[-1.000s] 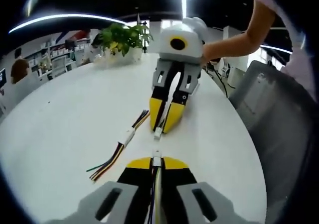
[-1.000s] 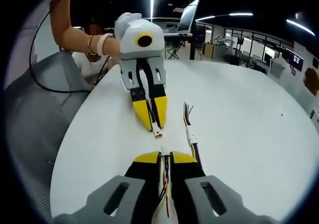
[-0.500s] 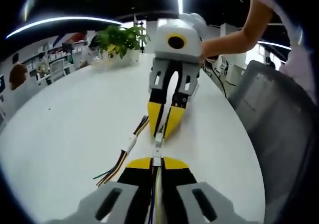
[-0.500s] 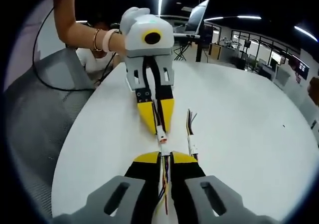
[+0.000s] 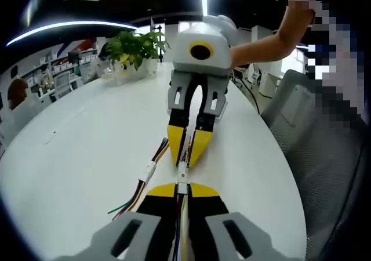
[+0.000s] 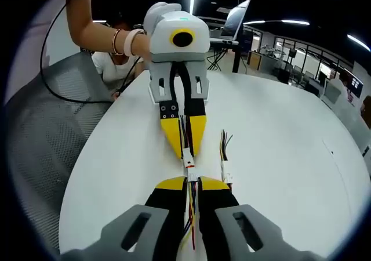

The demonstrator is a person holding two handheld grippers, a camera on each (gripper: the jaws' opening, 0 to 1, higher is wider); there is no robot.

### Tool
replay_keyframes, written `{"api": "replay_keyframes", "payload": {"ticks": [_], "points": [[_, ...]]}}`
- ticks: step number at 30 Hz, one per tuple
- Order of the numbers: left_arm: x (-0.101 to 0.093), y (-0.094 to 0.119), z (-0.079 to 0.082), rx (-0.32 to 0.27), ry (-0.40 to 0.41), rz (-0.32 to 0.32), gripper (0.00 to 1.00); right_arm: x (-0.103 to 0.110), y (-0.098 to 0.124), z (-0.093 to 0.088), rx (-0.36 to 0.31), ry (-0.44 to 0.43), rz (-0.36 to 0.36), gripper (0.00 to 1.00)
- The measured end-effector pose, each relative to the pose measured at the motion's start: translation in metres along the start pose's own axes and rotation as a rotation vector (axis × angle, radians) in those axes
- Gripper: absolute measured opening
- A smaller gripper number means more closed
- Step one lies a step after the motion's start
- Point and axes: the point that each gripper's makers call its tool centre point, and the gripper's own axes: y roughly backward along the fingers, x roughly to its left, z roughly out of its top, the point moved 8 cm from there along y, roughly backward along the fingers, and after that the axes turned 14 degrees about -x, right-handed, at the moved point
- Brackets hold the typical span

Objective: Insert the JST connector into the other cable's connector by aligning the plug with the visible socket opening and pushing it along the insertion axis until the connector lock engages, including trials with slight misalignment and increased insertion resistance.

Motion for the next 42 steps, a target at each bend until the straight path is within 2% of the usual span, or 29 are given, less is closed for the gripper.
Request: {"api": "replay_keyframes", "payload": {"ticks": [8, 28, 42], "points": [[0.0014, -0.0016, 0.0007, 0.001, 0.001, -0.009, 0.00, 0.0013, -0.0015, 0.0013, 0.000, 0.013, 0.008, 0.04], [0.0004, -0.0030, 0.0033, 0.017, -0.065, -0.073, 0.00, 0.0031, -0.0036, 0.0011, -0.028, 0.019, 0.057, 0.04], [0.0015, -0.0025, 0.0072, -0.007, -0.083, -0.068, 0.00, 0.0003, -0.0019, 0.0046, -0.059, 0.012, 0.061, 0.03]]}}
